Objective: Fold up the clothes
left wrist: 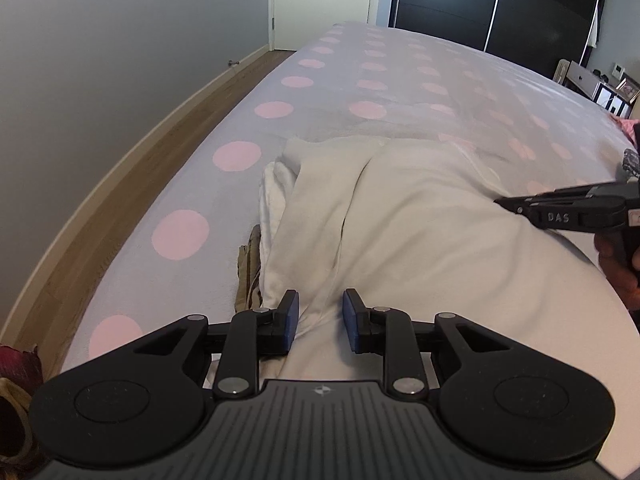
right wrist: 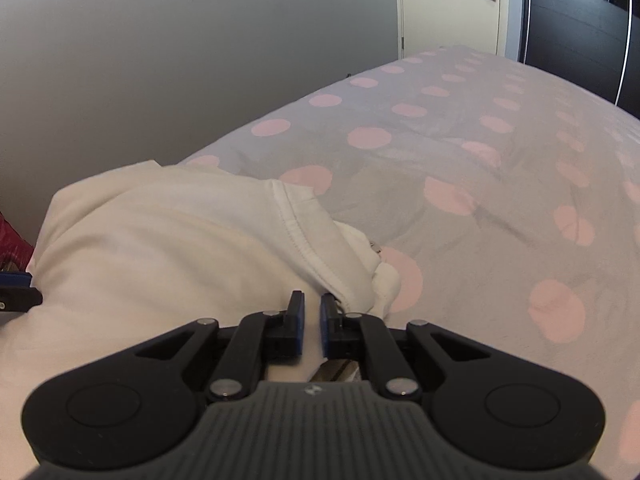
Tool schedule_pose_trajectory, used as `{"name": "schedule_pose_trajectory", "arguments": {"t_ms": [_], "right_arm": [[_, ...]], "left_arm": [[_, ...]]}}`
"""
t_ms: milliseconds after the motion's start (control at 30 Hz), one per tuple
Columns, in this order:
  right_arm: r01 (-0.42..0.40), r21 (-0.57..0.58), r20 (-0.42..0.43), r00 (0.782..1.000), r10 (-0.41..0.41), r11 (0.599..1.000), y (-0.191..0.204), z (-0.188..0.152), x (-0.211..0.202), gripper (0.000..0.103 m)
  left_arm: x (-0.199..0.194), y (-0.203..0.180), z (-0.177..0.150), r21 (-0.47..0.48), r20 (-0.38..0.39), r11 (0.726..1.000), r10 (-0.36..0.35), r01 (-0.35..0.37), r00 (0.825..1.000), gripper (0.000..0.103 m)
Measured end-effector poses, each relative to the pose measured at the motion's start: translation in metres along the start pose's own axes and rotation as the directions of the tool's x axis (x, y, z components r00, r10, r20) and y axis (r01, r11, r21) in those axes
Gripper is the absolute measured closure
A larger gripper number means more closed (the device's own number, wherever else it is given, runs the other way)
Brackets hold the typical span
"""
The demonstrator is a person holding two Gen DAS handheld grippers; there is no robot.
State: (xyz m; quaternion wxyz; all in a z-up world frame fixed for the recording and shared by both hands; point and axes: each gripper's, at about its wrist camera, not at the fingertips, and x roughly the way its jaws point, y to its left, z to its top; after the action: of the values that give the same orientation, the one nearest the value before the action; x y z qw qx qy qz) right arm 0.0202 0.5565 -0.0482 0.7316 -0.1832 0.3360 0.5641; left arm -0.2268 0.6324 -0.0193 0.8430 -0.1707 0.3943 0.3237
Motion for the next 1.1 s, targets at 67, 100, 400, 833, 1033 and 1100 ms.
{"name": "schedule_pose_trajectory", "arguments": {"t_ms": [67, 100, 400, 833, 1033, 1100], "right_arm": [[-0.013, 0.006, 0.026, 1.0, 0.013, 1.0, 0.003, 0.0, -0.021, 0.082], [-0.03, 0.007, 0.042, 0.999, 0.03, 1.0, 0.005, 0.0, -0.034, 0.076], [-0.193, -0.11, 0.091, 0.975, 0.203, 0.975, 0.056, -0.029, -0.109, 0.065], [-0.201, -0.28, 0.064, 0.972, 0.227, 0.939, 0.075, -0.078, -0.085, 0.051], [-0.188, -0.273, 0.048, 0.977, 0.209, 0.943, 0.078, -0.074, -0.086, 0.05], [-0.183, -0.253, 0.043, 0.979, 0.2, 0.95, 0.077, -0.07, -0.092, 0.05]], "left_arm": [[-0.01, -0.001, -0.002, -0.025, 0.016, 1.0, 0.015, -0.015, 1.0, 0.08], [-0.016, -0.003, -0.003, -0.031, 0.029, 0.999, 0.028, -0.027, 0.999, 0.08], [-0.069, -0.042, -0.008, 0.048, 0.087, 0.998, 0.044, -0.048, 0.995, 0.076], [-0.022, -0.037, -0.028, 0.038, -0.015, 0.996, 0.08, -0.079, 0.997, 0.076], [-0.027, -0.047, -0.027, 0.041, -0.019, 0.992, 0.12, -0.119, 0.993, 0.076], [-0.037, -0.055, -0.028, 0.048, -0.009, 0.99, 0.135, -0.134, 0.991, 0.076]]}}
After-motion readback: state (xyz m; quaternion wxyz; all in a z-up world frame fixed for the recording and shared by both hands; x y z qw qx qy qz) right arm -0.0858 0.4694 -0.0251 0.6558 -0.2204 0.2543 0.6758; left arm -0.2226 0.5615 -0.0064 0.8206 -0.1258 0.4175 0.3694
